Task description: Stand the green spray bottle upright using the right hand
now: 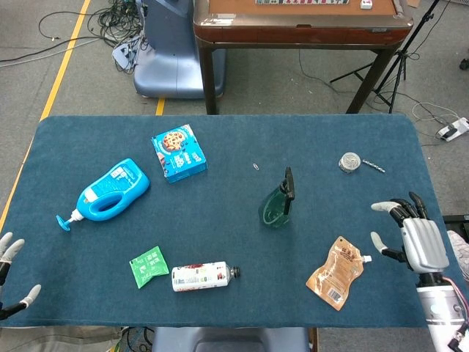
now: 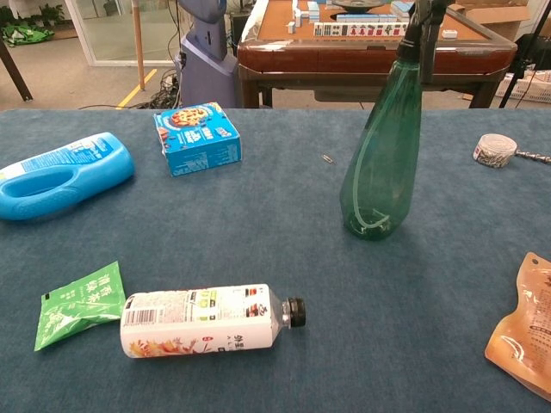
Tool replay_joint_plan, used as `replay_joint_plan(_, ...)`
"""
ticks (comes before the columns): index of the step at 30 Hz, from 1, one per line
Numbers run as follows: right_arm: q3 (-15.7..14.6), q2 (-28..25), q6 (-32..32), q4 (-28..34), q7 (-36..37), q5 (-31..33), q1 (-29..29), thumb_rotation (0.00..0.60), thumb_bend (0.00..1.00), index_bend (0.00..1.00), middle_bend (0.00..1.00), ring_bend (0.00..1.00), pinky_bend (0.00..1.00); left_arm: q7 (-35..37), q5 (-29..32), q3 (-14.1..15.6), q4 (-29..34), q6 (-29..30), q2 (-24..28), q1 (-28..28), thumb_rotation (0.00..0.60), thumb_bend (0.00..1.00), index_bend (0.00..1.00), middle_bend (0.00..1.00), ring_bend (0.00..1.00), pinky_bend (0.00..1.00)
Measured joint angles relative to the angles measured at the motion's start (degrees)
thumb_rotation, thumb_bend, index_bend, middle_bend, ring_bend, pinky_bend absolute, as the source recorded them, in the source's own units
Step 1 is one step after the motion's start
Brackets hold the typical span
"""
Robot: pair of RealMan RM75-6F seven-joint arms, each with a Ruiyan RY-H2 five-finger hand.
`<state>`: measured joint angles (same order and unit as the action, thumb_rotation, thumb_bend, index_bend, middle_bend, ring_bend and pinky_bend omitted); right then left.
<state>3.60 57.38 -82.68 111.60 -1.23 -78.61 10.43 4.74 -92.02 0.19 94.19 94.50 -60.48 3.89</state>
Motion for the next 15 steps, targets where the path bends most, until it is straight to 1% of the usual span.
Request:
replay_joint_plan(5,-2.5,-1.0,-3.4,1.1,-0.7,-4.1,-3.4,0.600,0.34,0.33,0.33,0.18,0.02,-0.5,-0.1,0.0,0.4,-0.4,0.0,-0.4,0.600,0.25,0.10,0.00,0.06,0.02)
replay_joint_plan(8,-3.7,-0.9,-5.3,1.2,-2.5,-6.6,-5.1,0.600,0.34,0.33,0.33,0.18,0.03,-0.7,-0.1,-0.1,0.7,-0.6,0.1,-0.6,0.600,0.25,0.10,0.00,0.06,0.02)
replay_joint_plan(12,-5.2,0.1,-7.9,1.2,-4.9,-10.2,-7.4,0.600,0.34,0.33,0.33,0.18,0.04,-0.9,-0.1,-0.2,1.0,-0.9,0.2,-0.9,0.600,0.26,0.10,0.00,0.06,0.02)
replay_joint_plan(15,-5.6,1.3,-9.3,0.8,-6.2,-11.7,-8.7,0.600,0.34,0.33,0.33,0.18,0.04,-1.0,-0.1,-0.3,1.1,-0.9,0.2,-1.0,0.600,0.26,0.10,0.00,0.06,0.02)
